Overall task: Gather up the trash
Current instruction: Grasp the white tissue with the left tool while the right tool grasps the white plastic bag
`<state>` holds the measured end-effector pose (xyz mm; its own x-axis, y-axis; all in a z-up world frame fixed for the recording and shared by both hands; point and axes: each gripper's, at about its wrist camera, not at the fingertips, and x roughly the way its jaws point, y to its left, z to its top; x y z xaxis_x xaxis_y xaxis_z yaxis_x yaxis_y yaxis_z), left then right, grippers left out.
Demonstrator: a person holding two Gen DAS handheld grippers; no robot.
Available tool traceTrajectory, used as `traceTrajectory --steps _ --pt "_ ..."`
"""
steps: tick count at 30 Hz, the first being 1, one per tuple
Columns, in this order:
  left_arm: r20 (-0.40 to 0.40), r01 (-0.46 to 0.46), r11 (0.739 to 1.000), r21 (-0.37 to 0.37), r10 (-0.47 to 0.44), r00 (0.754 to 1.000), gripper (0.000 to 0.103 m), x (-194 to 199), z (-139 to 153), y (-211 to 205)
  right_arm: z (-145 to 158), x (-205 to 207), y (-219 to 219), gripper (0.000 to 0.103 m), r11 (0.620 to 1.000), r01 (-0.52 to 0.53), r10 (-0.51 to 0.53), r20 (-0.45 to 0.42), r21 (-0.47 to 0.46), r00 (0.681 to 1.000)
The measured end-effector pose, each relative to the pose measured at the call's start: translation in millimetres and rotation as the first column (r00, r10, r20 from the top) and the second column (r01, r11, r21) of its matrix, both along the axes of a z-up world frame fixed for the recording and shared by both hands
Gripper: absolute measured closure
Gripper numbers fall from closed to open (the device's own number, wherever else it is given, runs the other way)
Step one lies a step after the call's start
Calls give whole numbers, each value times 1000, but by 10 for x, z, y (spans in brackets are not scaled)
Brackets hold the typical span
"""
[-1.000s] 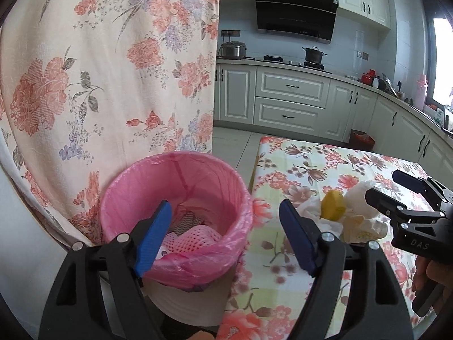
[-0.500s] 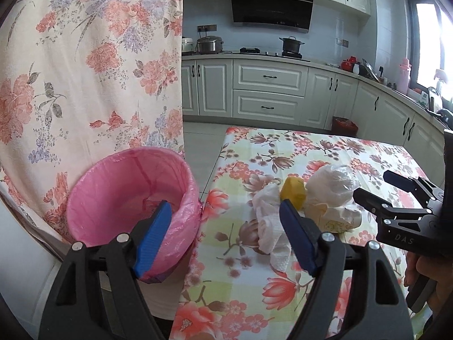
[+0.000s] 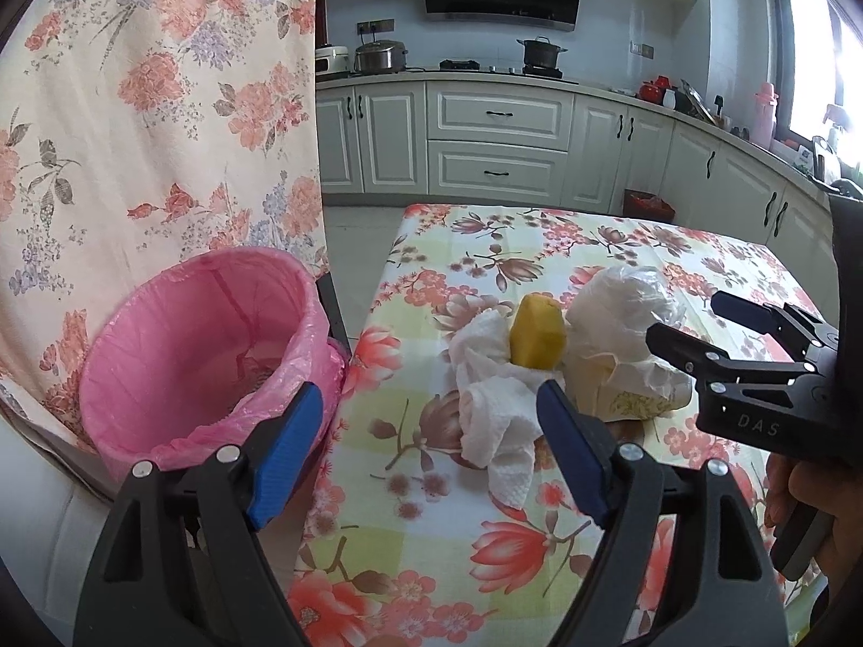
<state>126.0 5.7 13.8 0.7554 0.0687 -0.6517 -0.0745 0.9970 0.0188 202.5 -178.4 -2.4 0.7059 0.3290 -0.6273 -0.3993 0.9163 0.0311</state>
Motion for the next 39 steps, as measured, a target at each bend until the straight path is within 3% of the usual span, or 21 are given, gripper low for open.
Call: traceTrajectory --steps 8,10,12,18,32,37,39 --pt "-33 -2 1000 21 2 999 24 101 -138 -23 -74 219 204 19 999 -34 33 -7 -40 999" --pt "-37 -3 1000 28 4 999 22 110 -165 -24 -109 272 233 27 998 -40 39 -23 -48 999" --pt "-43 -1 1000 30 2 999 21 128 -192 -28 -151 310 249 42 998 -53 51 -45 -44 998" --pt "-71 18 999 28 -16 997 21 223 -335 -88 -185 301 244 55 997 -59 57 -45 -51 997" --pt "-152 49 998 -35 -53 987 22 532 -649 -258 77 85 -56 56 1000 -12 12 2 14 1000" --pt "-182 43 997 -61 -53 982 40 592 -750 -248 123 -5 -154 56 999 1 -1 7 35 1000" --pt "-191 46 996 -78 -60 980 60 599 -775 -241 121 -37 -188 56 999 5 -5 5 43 1000"
